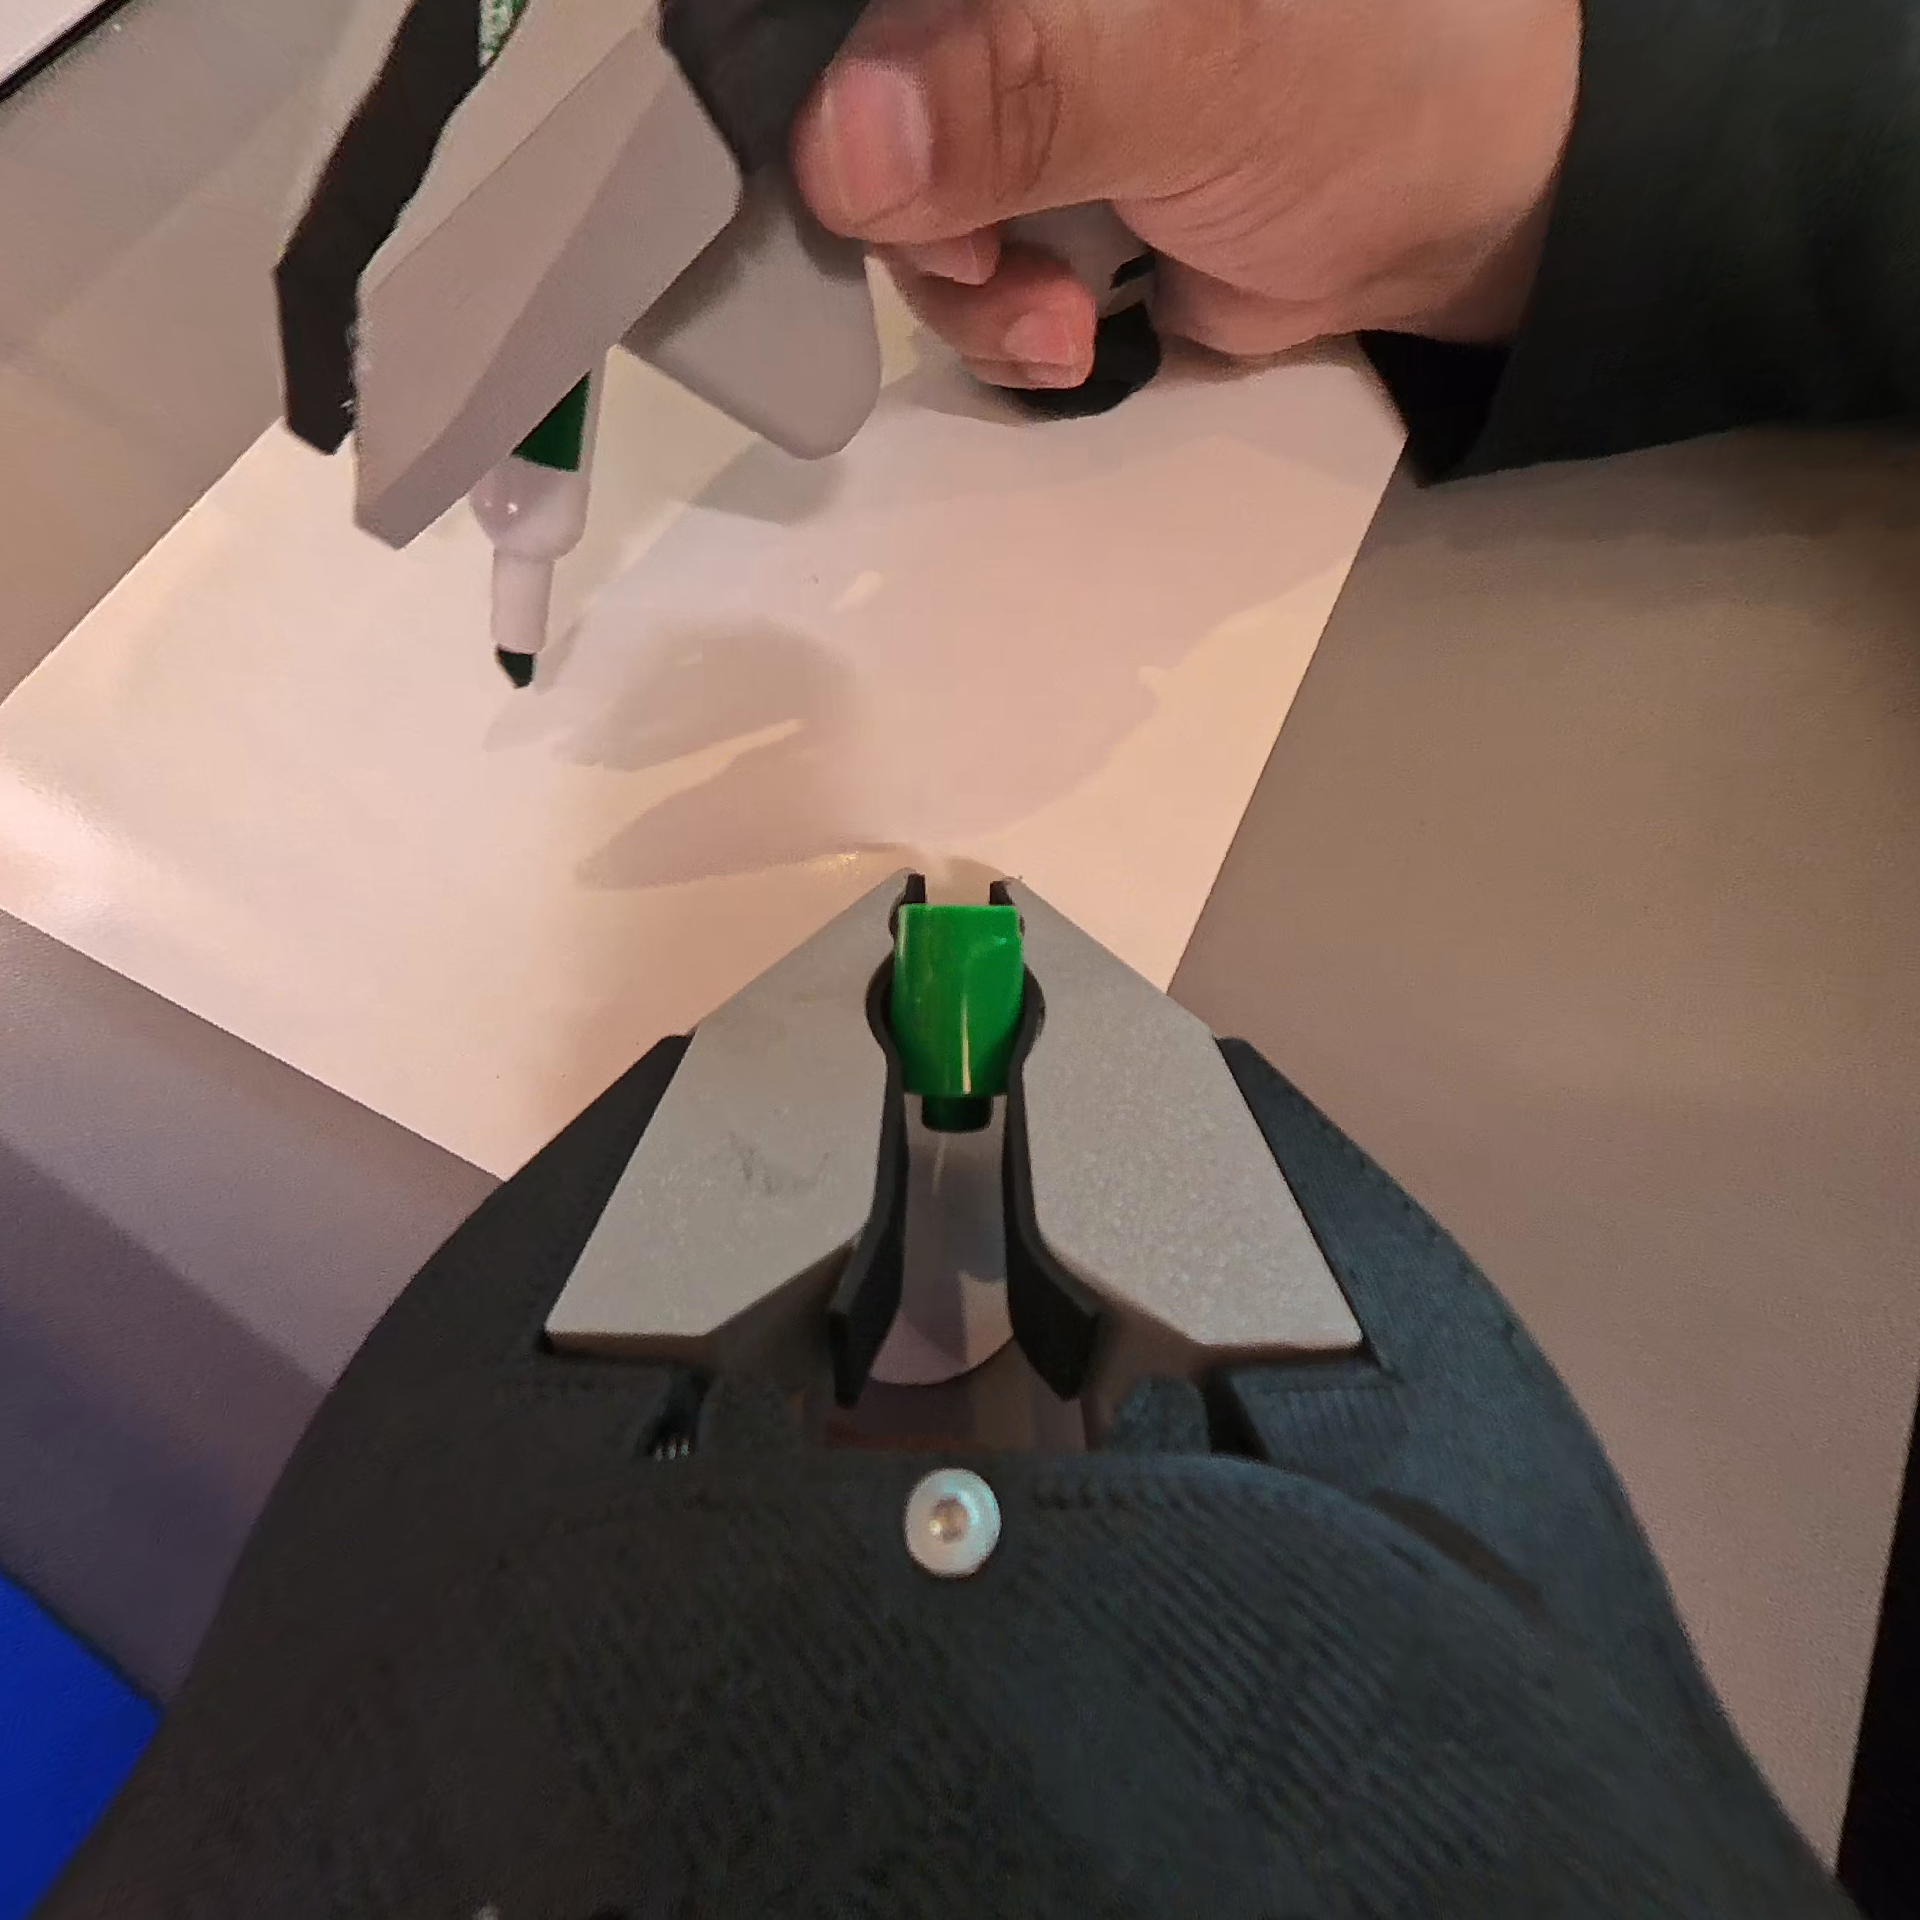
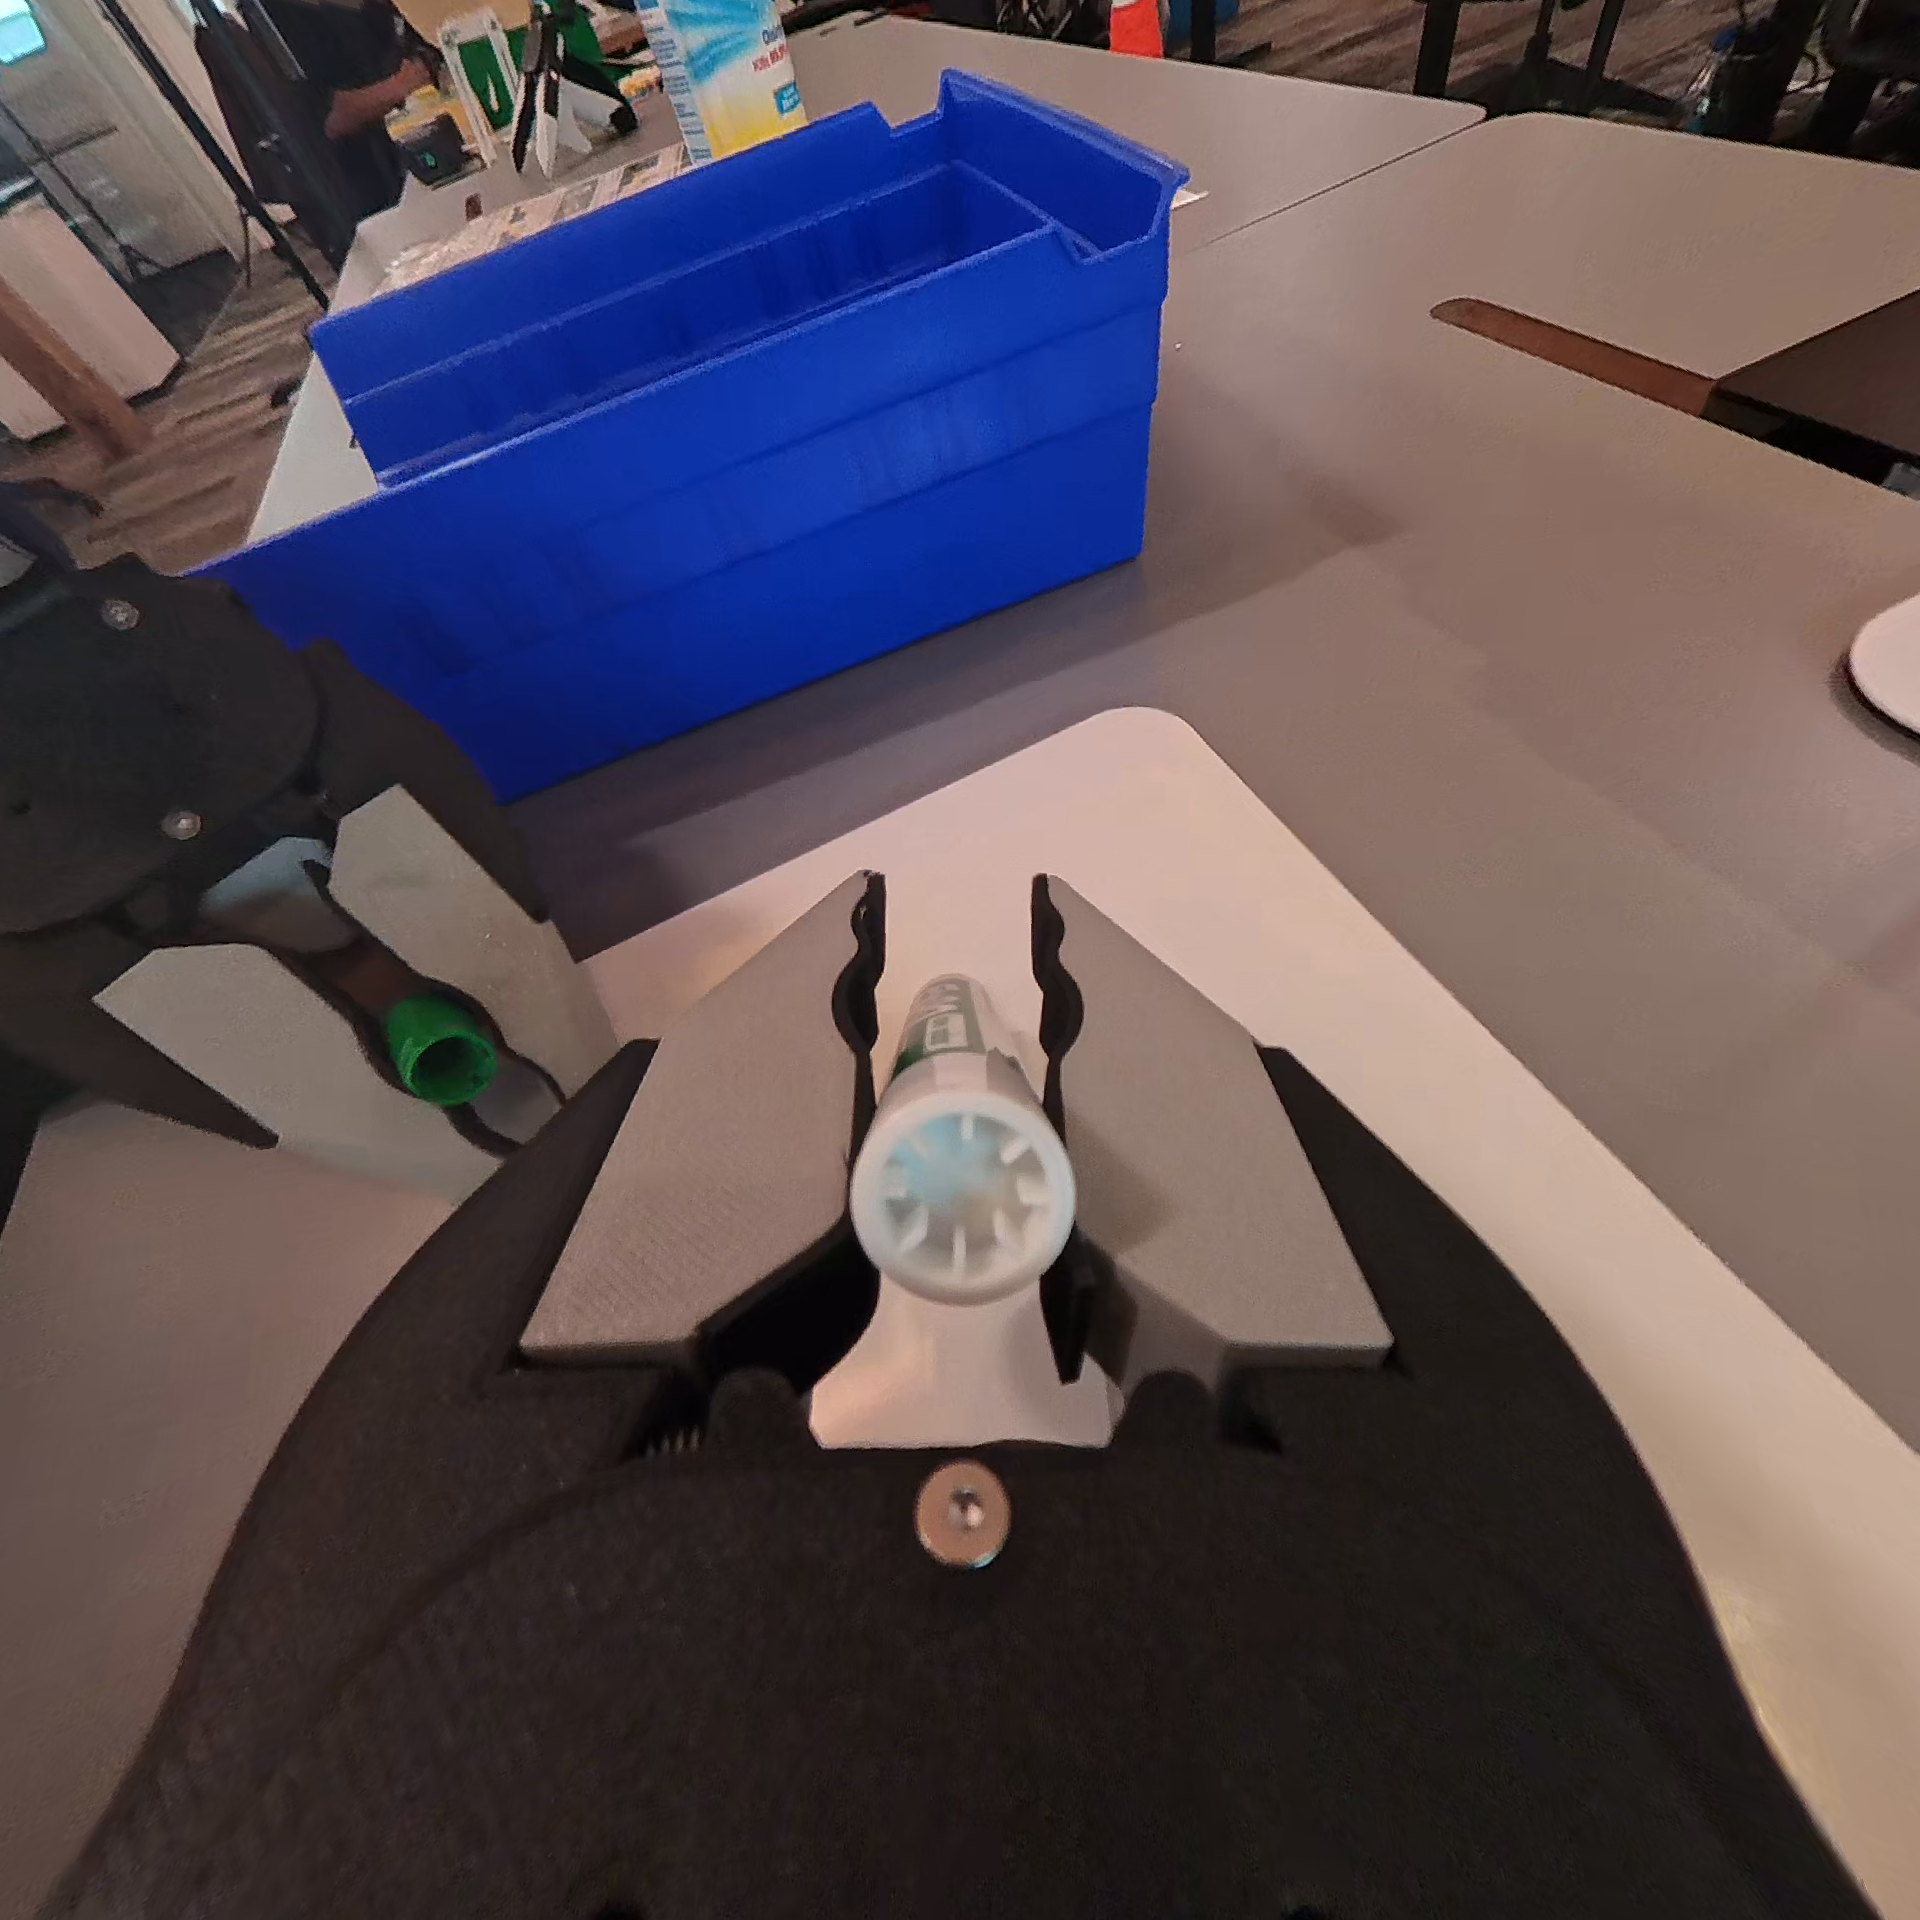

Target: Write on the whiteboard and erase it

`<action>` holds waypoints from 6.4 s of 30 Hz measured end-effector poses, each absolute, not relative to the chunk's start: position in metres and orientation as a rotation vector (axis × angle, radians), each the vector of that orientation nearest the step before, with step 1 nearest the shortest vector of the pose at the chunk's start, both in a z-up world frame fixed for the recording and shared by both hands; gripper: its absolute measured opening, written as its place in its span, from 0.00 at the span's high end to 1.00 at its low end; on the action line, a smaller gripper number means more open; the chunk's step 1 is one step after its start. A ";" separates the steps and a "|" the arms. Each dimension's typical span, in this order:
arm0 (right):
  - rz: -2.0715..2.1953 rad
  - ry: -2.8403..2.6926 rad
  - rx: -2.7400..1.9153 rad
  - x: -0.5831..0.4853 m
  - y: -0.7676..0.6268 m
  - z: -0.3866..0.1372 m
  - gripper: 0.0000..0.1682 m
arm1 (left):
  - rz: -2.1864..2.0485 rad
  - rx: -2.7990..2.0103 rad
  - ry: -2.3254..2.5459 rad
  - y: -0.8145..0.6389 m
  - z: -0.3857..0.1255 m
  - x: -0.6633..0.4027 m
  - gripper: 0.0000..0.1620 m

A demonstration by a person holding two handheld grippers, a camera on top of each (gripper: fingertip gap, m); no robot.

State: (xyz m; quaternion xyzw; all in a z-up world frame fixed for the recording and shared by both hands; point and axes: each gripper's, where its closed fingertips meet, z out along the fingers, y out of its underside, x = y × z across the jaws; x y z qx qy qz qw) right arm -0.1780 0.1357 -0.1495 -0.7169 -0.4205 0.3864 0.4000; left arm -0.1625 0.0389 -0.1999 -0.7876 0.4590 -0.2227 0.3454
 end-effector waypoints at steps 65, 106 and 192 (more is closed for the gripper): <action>0.735 -1.335 -2.011 -0.212 0.173 -0.189 0.86 | -0.592 -2.042 1.201 0.036 -0.200 -0.160 0.93; 1.199 -1.172 -1.747 -0.182 0.130 -0.110 0.85 | -0.562 -2.009 1.244 0.033 -0.200 -0.159 0.94; 1.740 -1.348 -1.431 -0.198 0.002 -0.092 0.73 | -0.859 -1.768 1.184 0.010 -0.147 -0.130 0.95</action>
